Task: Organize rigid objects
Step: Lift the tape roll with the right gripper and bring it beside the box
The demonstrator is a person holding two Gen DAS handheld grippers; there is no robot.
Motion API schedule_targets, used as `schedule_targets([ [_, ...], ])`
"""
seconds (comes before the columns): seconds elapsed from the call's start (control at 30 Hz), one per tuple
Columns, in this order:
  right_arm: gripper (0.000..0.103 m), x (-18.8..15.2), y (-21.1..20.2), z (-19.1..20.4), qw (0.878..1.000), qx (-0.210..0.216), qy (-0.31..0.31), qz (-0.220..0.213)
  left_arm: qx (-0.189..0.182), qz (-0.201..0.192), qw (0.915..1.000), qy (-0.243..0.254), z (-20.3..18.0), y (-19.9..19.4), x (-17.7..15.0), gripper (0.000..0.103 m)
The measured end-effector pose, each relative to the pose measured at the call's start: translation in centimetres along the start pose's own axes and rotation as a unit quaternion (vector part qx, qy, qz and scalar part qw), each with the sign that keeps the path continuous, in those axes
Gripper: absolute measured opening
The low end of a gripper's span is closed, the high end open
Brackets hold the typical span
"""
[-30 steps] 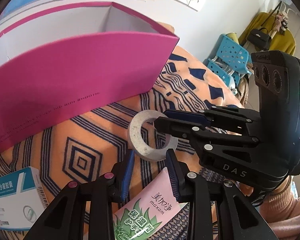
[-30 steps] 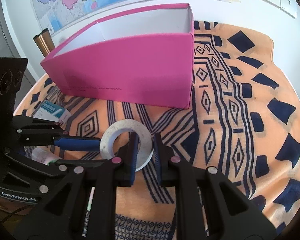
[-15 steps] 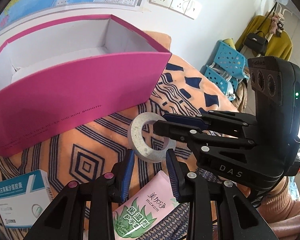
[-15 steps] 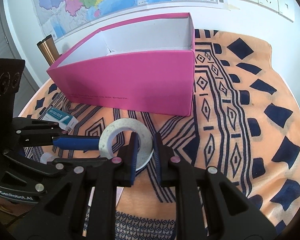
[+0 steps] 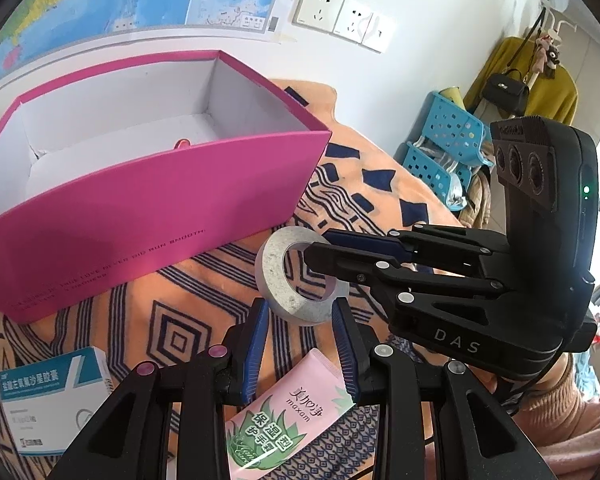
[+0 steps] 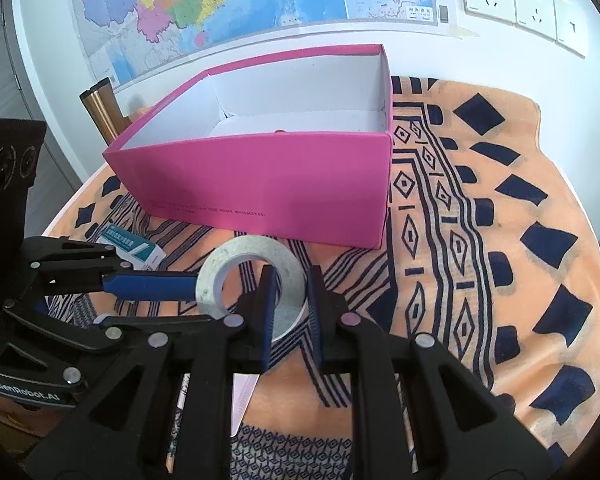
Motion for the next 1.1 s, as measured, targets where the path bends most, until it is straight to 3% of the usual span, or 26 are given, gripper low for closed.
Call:
schedule_targets([
  [1.1,0.017,1.2,-1.3,0.0,1.000,-0.001,-0.003,-0.021,0.002,-0.023,0.9996,0.019,-0.8,-1.7,1.6,0.032],
])
Point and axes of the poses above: each gripper's, at about its wrist camera, not at the fingertips, and y roughly the way its jaws point, z to its left, x to its top, the point moved 7 cm from there along y, roughly the way its jaws point, and after that the axes turned 13 degrees about -x, right-handed, at the moved point
